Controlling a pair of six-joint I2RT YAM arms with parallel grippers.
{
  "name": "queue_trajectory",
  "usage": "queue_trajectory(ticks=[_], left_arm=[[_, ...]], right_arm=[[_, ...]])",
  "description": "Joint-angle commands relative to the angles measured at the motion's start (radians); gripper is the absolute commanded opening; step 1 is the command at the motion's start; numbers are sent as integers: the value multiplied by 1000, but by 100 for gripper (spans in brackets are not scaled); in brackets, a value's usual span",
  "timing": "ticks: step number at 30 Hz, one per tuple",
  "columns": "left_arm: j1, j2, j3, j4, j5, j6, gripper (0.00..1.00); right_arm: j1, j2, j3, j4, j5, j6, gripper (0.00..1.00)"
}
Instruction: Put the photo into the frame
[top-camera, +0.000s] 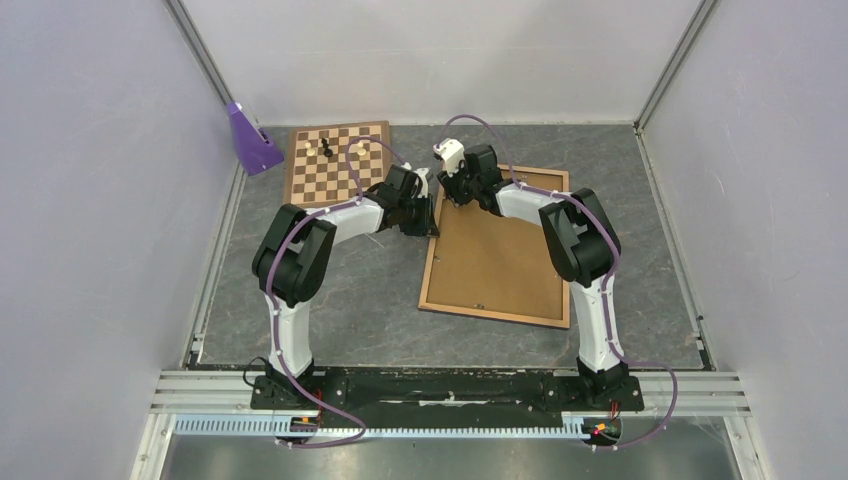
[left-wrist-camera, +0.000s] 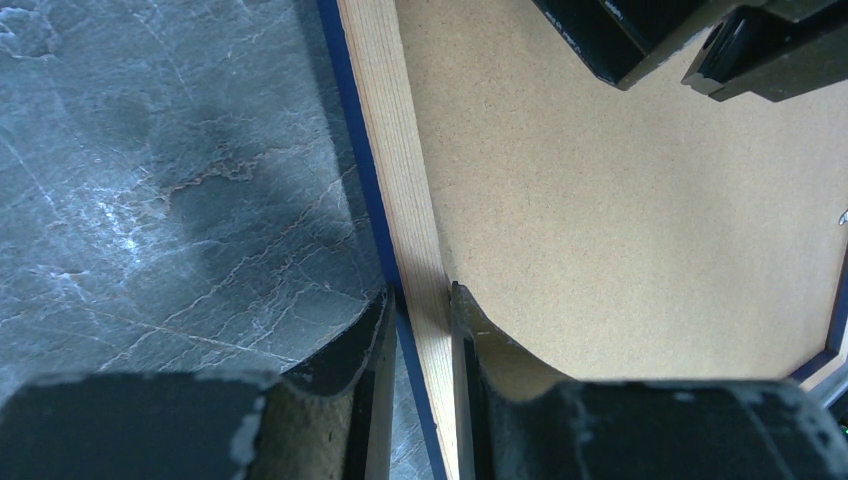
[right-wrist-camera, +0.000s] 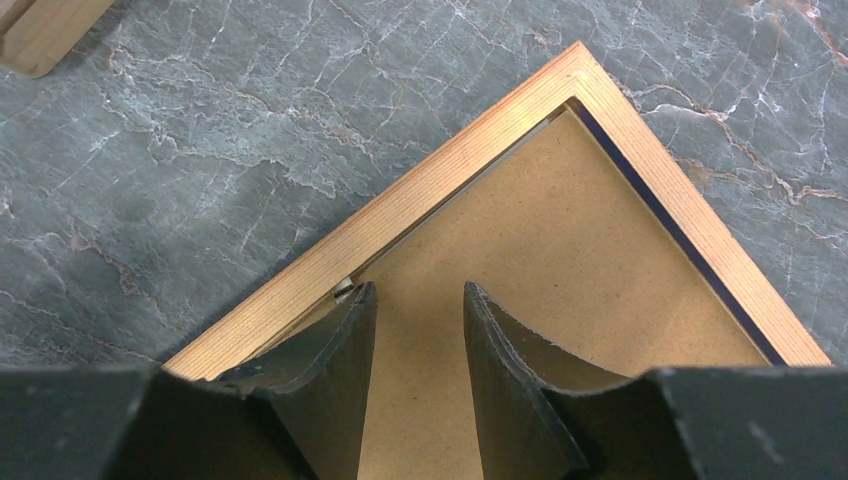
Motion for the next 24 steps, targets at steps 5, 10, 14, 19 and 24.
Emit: queue_trajectory(ticks=[5, 10, 14, 19, 24], left_arm=[[-6, 29, 16, -6, 33, 52, 2], [-6, 29, 16, -6, 33, 52, 2], [-6, 27, 17, -6, 31, 52, 2], [-6, 27, 15, -6, 34, 53, 2], [-6, 26, 16, -5, 34, 53, 2]], right_arm=[[15, -26, -37, -63, -32, 1, 41], [15, -27, -28, -63, -7, 1, 41], [13, -35, -13, -62, 63, 8, 44], [-22, -41, 45, -76, 161, 47, 46], [-70, -75, 51, -89, 164, 55, 46]])
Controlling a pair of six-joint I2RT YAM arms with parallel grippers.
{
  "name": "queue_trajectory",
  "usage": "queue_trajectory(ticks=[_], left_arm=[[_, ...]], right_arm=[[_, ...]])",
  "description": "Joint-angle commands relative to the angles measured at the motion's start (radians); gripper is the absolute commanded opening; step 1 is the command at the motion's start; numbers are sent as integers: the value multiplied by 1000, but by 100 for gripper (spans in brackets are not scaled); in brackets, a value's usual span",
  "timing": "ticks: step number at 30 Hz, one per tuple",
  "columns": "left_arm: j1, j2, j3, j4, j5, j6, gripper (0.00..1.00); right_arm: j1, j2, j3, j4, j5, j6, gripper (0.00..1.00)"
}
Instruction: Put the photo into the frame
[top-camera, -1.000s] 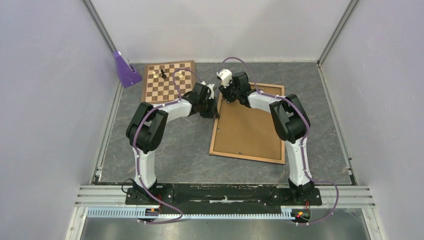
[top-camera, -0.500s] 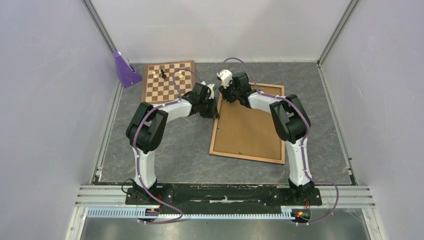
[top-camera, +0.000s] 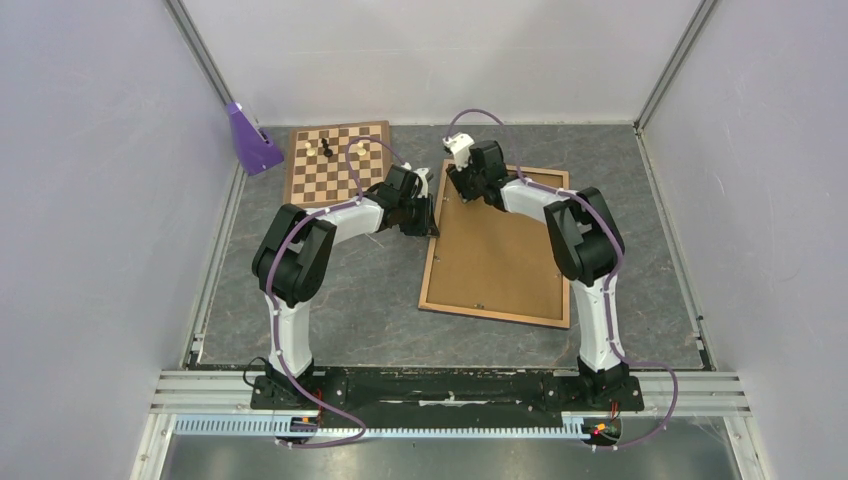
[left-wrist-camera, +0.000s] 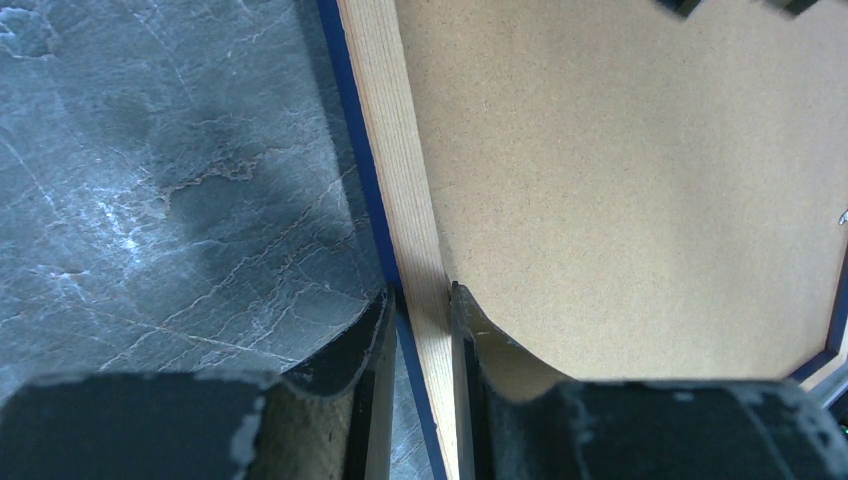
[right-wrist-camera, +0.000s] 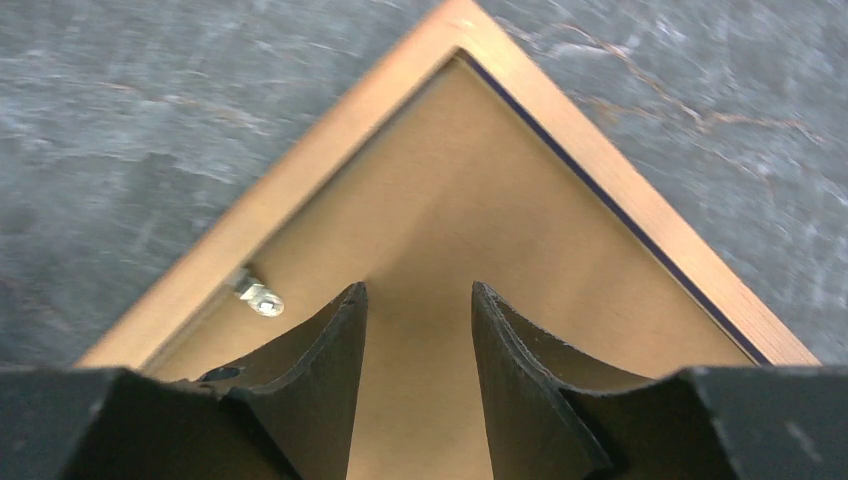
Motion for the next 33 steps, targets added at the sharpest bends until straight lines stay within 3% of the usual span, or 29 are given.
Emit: queue_trajectory(ticks=[1, 18, 33], left_arm=[[-6, 27, 16, -5, 34, 53, 2], [-7, 23, 16, 0, 47, 50, 2], [-7, 23, 16, -2, 47, 49, 2]], right_arm=[[-59, -81, 18, -34, 47, 19, 46], [-194, -364, -327, -184, 112, -215, 45], [-273, -425, -451, -179, 218, -336, 45]])
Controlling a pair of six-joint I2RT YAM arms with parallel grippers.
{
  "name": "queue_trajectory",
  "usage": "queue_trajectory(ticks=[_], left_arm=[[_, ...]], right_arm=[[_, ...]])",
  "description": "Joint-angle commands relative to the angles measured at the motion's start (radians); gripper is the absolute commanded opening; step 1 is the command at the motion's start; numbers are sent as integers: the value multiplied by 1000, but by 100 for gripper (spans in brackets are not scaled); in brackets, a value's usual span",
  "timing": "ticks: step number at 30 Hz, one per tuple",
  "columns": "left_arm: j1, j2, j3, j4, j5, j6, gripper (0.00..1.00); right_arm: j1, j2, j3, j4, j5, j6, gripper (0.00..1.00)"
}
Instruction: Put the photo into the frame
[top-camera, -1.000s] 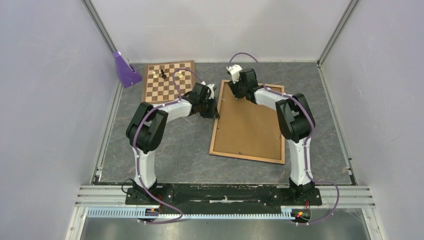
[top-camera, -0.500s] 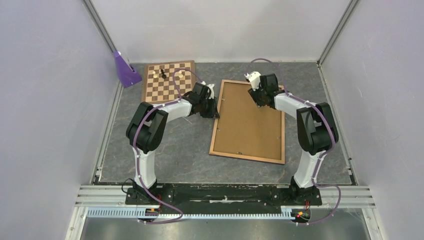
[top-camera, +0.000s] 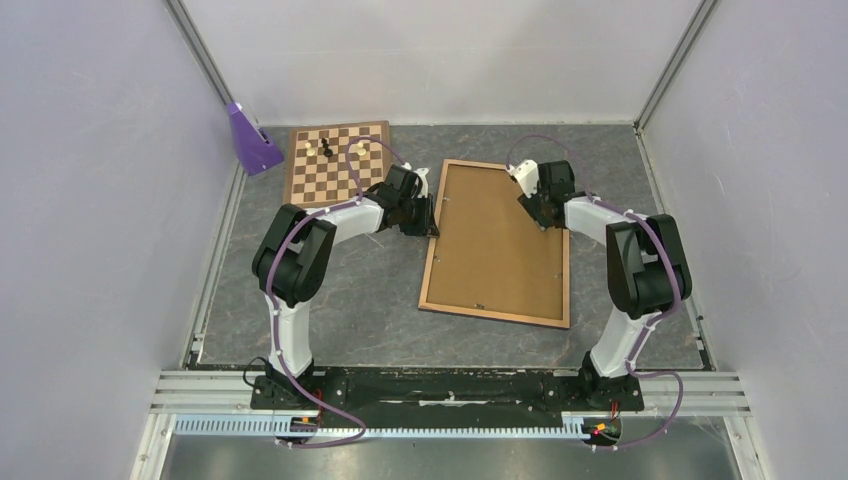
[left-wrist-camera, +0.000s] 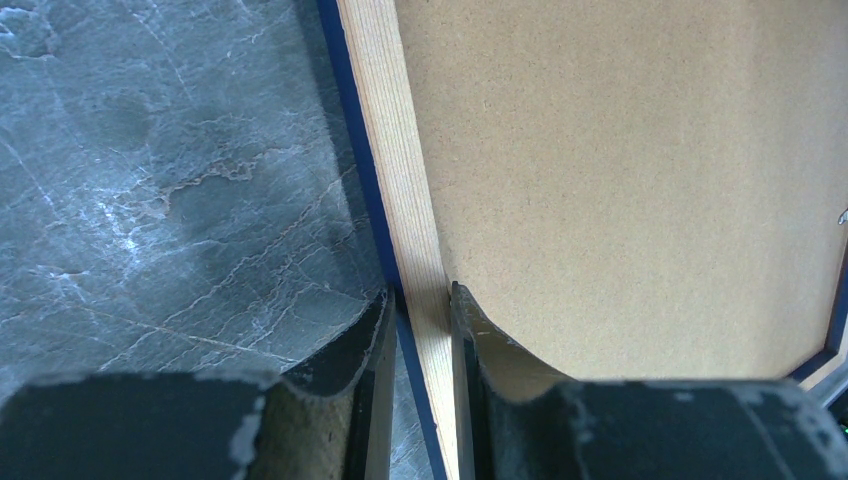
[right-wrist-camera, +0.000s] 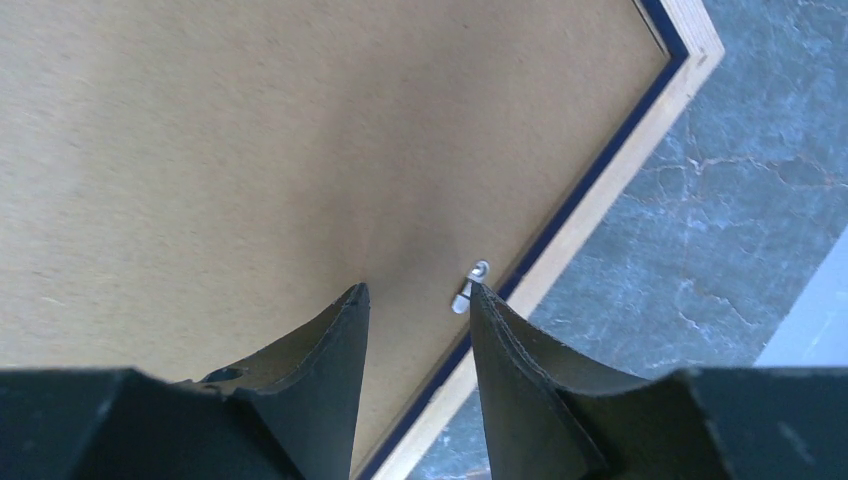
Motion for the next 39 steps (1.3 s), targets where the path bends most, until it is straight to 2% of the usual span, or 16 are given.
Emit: queue_trajectory(ticks=[1, 14, 25, 31, 39], left_arm=[[-6, 23, 16, -2, 45, 50, 2], [-6, 22, 17, -2, 49, 49, 2], [-6, 23, 18, -3, 49, 49, 2], [-6, 19, 17, -3, 49, 49, 2], [-6, 21, 17, -2, 50, 50, 2]], right_arm=[[-23, -37, -14, 23, 50, -51, 45], [-59, 1, 15, 38, 80, -71, 44], [-75, 38, 64, 30, 2, -5, 44], [-74, 67, 91, 26, 17, 2, 44], [-85, 40, 59, 20, 33, -18, 44]])
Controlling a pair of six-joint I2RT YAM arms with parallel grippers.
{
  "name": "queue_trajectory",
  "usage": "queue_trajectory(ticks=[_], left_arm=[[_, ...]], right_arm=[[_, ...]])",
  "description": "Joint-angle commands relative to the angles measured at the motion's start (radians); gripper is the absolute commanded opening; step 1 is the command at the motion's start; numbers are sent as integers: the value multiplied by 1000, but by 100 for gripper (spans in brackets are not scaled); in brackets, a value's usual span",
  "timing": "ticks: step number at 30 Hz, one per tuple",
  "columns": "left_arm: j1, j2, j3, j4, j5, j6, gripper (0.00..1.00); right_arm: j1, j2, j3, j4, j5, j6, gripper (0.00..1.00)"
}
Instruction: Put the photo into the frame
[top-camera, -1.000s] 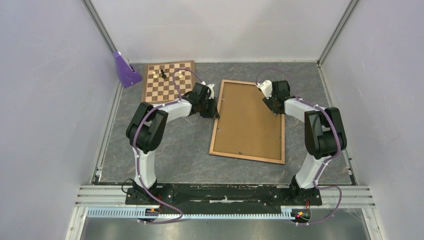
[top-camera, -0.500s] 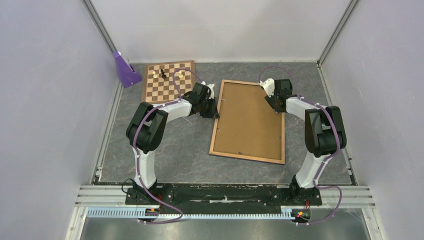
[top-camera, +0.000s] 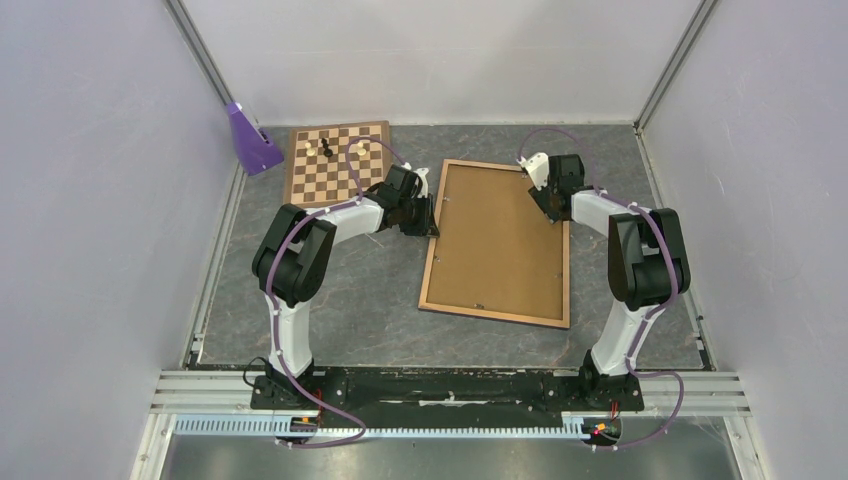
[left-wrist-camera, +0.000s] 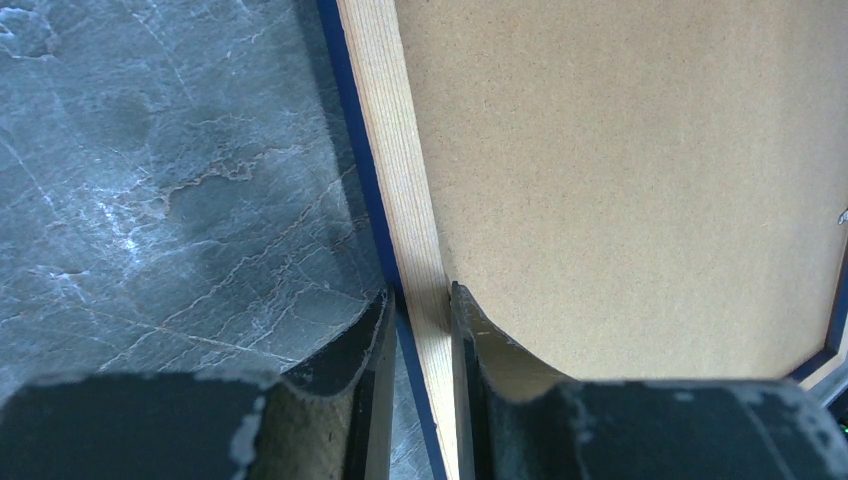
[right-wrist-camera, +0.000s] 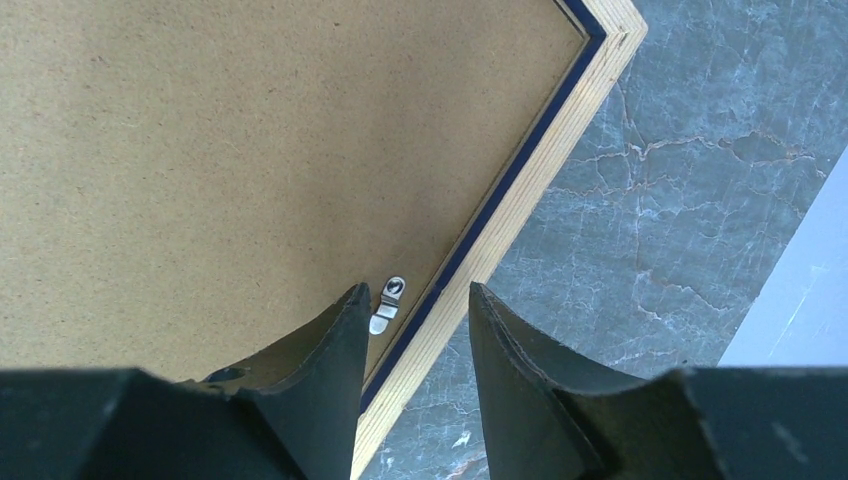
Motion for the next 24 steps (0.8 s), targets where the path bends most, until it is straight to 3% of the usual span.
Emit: queue_trajectory(ticks=[1, 24], left_arm=[[-6, 22, 16, 0, 51, 49, 2], [-6, 13, 15, -1, 50, 48, 2]], right_arm=[[-14, -18, -7, 14, 6, -3, 44], [-24, 9, 42, 19, 62, -9, 44]])
